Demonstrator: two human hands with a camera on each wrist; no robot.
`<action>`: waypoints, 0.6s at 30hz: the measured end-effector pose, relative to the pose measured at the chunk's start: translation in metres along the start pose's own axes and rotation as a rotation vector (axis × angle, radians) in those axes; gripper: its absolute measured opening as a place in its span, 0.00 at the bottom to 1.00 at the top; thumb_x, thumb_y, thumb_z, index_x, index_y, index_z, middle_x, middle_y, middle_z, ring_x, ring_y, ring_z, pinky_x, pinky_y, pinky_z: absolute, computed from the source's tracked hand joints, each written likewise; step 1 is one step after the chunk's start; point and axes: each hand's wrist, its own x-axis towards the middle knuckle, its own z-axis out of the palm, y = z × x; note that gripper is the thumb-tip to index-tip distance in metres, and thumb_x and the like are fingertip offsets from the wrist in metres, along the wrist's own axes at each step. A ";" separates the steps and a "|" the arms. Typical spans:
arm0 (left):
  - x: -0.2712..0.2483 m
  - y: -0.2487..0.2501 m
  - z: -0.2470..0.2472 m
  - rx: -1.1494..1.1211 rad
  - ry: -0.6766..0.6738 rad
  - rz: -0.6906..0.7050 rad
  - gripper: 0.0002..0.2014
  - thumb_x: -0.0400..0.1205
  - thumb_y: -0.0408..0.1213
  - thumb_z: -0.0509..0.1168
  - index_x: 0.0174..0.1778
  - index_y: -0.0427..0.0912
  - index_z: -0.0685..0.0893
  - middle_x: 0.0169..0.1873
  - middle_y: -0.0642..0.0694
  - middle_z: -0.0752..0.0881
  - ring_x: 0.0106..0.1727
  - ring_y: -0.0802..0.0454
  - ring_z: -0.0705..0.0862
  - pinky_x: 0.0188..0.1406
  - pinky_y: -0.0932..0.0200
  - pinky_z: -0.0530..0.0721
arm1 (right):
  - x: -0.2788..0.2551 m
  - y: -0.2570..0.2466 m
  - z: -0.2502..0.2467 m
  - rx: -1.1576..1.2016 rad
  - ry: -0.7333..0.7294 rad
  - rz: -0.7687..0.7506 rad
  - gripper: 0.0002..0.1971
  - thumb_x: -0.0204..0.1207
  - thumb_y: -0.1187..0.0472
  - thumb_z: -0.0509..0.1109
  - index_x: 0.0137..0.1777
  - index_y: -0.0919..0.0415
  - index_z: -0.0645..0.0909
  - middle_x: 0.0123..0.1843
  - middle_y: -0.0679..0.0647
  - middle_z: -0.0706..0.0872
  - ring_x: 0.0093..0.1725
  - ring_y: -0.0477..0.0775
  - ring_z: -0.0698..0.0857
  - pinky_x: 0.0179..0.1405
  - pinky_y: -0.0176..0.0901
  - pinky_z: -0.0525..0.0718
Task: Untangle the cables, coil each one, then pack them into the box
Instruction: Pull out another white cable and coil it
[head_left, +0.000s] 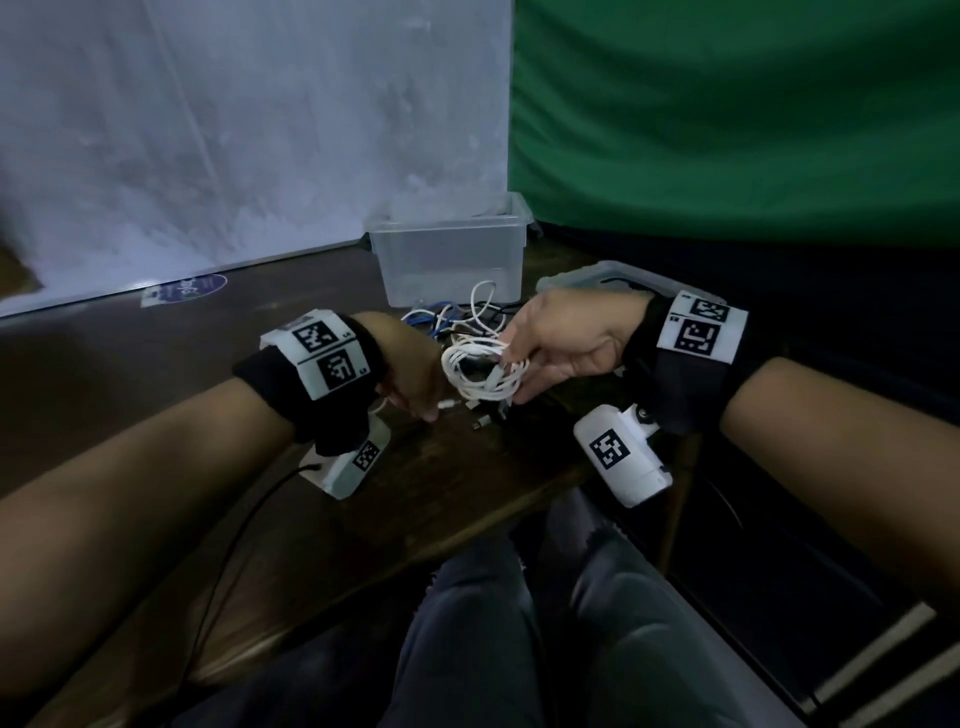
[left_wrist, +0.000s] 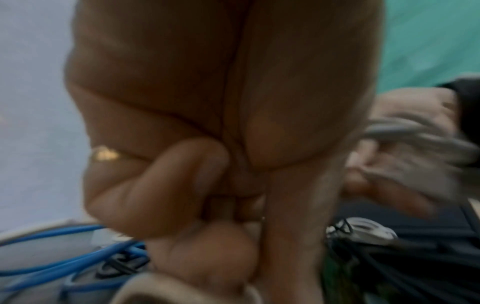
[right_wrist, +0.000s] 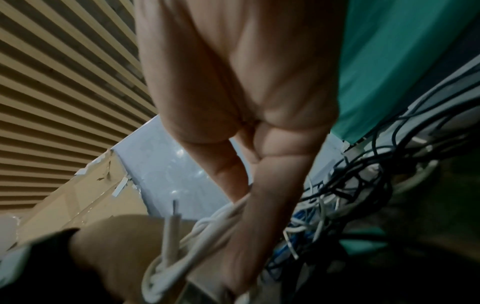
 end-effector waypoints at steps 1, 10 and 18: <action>-0.001 -0.003 -0.001 -0.042 0.039 0.007 0.05 0.80 0.36 0.68 0.46 0.37 0.83 0.33 0.44 0.82 0.31 0.50 0.75 0.27 0.63 0.72 | 0.000 0.001 0.005 -0.009 -0.035 0.011 0.07 0.81 0.77 0.57 0.50 0.75 0.76 0.30 0.64 0.88 0.29 0.58 0.90 0.26 0.45 0.89; -0.007 -0.024 -0.009 -0.539 0.384 0.010 0.10 0.84 0.35 0.62 0.36 0.42 0.77 0.30 0.42 0.84 0.22 0.55 0.81 0.19 0.66 0.76 | 0.015 0.004 0.022 -0.212 0.028 0.057 0.08 0.81 0.75 0.60 0.58 0.73 0.74 0.47 0.72 0.84 0.38 0.64 0.88 0.30 0.48 0.90; -0.012 -0.027 -0.027 -0.824 0.721 0.195 0.11 0.85 0.27 0.59 0.37 0.40 0.77 0.33 0.44 0.84 0.19 0.65 0.80 0.21 0.73 0.79 | 0.023 -0.001 0.015 -0.256 0.121 -0.016 0.08 0.80 0.73 0.63 0.46 0.60 0.75 0.40 0.55 0.82 0.38 0.51 0.82 0.38 0.54 0.87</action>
